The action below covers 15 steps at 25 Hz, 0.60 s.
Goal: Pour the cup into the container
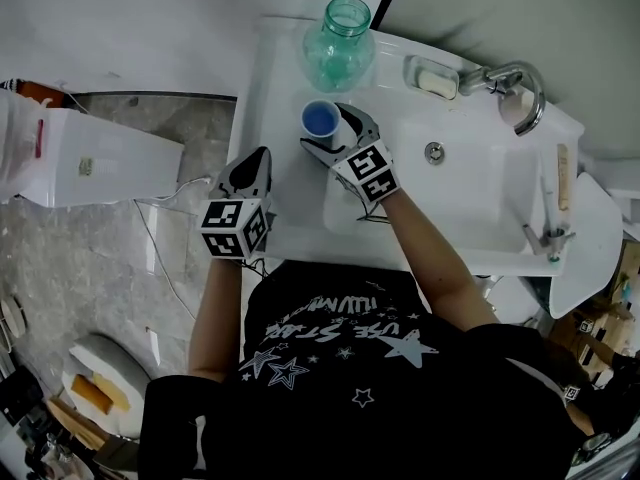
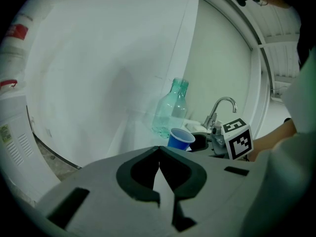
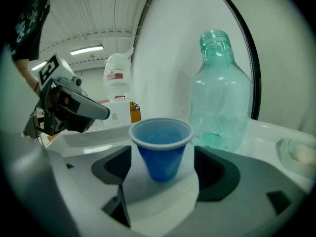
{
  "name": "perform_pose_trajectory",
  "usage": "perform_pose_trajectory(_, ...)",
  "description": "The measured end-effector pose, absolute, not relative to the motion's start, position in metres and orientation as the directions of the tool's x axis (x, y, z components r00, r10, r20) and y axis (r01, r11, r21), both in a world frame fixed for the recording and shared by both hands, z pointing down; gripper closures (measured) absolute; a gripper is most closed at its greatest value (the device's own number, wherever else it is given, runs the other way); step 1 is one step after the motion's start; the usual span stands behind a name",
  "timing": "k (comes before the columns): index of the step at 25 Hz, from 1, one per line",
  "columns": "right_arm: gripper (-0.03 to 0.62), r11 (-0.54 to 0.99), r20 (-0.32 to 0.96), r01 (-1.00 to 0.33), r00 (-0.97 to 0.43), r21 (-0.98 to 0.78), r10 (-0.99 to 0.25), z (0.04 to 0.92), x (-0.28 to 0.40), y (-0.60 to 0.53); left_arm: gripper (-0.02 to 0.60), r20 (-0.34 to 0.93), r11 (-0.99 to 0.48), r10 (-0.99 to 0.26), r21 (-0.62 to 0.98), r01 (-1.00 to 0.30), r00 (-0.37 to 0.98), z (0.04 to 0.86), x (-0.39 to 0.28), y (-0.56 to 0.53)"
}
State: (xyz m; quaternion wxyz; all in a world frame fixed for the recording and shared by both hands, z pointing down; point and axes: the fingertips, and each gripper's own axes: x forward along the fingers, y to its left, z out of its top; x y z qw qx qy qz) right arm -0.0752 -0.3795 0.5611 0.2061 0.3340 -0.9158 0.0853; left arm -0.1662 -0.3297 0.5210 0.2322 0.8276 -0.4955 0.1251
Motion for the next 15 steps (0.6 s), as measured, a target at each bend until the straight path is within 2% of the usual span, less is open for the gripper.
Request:
perform_pose_trajectory(8, 0.22, 0.688, 0.42, -0.726, -0.633, -0.028, -0.65, 0.547, -0.008, -0.352, 0.571, 0.41, -0.423, -0.771, 0.242, -0.873, 0.487, 0.498, -0.139, -0.323)
perform_pose_trajectory(15, 0.388, 0.63, 0.354, -0.777, -0.589, 0.002, -0.727, 0.502, 0.048, -0.319, 0.571, 0.384, -0.493, -0.748, 0.226, -0.84, 0.542, 0.479, -0.083, -0.291)
